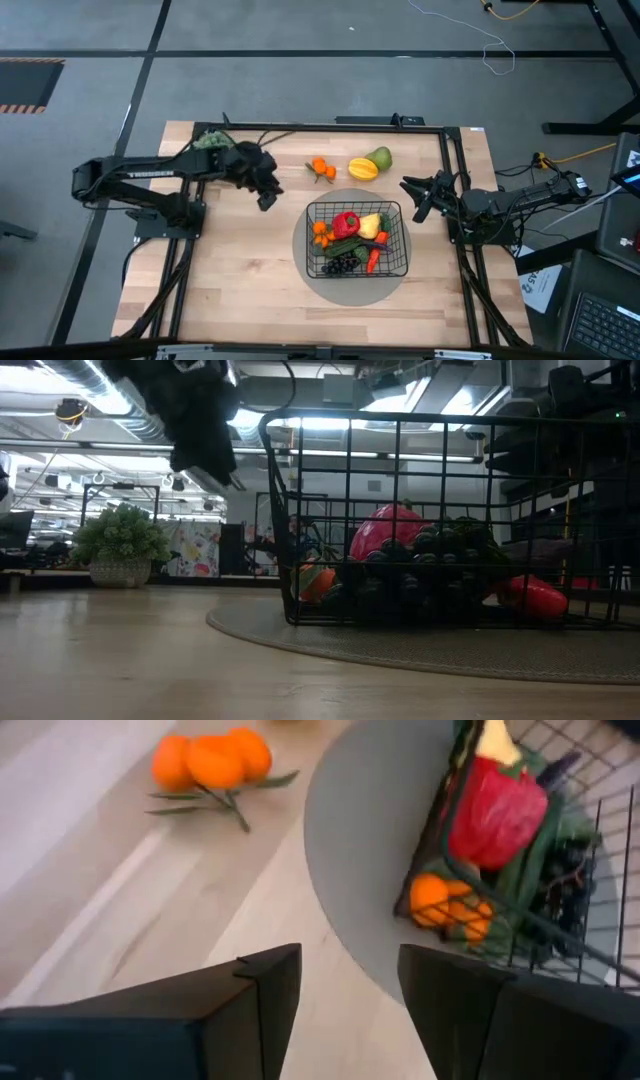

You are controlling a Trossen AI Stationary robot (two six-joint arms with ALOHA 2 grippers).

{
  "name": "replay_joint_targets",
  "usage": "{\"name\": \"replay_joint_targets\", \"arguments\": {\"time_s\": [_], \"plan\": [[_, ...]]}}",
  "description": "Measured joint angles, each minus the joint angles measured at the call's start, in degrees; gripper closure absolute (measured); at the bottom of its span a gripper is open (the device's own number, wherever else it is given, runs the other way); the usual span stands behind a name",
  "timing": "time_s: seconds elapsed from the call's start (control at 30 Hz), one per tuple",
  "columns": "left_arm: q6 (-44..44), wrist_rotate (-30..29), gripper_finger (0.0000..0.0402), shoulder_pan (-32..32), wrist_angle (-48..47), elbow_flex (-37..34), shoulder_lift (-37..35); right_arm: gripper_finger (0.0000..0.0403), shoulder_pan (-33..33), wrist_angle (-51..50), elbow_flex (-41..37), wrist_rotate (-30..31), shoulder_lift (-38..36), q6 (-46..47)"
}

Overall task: Build produce basket
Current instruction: Put the yellow starfruit into the black wire basket

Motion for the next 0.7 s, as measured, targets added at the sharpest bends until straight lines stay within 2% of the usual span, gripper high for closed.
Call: {"name": "replay_joint_targets", "arguments": {"time_s": [0.2,0.4,0.53,0.7], "plan": [[-2.6,-7.0,0.0245,-3.2,-6.7,0.0,-3.5,0.0272,0.0,-0.3,0.0,0.0,0.0,2.2],[-0.7,-7.9,0.0245,-4.8,-5.3,-1.5,-7.4,0.0272,-0.1,-0.4,0.0,0.0,0.0,2.1],[-1.2,-8.0,0.0245,-4.9,-2.0,-7.0,-11.0,0.0272,-0.1,0.2,0.0,0.0,0.0,1.7],[-1.4,-8.0,0.0245,-4.8,6.4,-16.6,-17.1,0.0272,-0.2,6.8,0.0,0.0,0.1,-6.0]]}}
